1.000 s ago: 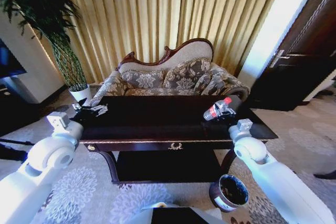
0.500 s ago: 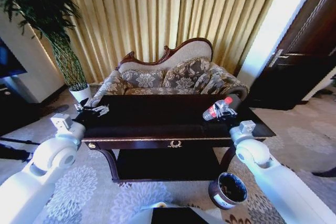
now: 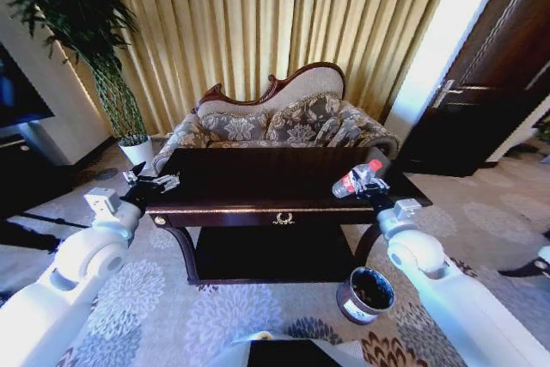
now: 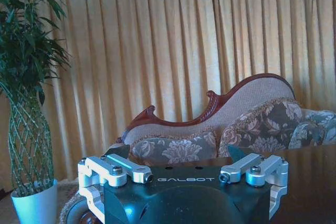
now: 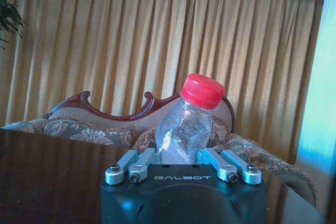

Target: Move to the front of the table and place the trash on the table into the trash bin.

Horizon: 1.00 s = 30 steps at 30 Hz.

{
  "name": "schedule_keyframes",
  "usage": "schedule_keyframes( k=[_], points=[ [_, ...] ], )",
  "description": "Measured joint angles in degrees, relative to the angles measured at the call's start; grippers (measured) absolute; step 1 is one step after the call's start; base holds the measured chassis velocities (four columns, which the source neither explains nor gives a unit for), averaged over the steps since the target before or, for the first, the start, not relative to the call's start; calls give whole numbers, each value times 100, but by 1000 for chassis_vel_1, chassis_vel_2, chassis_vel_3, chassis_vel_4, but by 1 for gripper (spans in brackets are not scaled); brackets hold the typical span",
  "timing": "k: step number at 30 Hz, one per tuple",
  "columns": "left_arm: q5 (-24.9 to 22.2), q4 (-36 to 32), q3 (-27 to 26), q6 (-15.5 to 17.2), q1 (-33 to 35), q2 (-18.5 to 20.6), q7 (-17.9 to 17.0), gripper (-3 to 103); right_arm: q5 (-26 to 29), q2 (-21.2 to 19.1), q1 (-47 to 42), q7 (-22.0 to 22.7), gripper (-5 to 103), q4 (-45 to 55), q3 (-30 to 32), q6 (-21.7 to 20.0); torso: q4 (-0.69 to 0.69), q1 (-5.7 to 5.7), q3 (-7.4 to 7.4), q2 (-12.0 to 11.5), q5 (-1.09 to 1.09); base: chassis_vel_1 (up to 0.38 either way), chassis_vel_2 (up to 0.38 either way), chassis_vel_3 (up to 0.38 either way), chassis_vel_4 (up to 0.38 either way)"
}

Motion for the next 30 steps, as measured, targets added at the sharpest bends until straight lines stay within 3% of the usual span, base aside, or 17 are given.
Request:
schedule_keyframes(
  k=[19,30],
  points=[
    [46,-6,56,-2,-8,-88,-10,100,-174,249,-64,-5,27,-349,-128,4,0,-1,-1,1,0,129,-120,-126,123],
    [44,-79,8,-10,-6,-196,-21,100,-277,677,147,186,27,-2333,-416,-141,-2,5,2,-2,2,10,-7,-5,8]
  ],
)
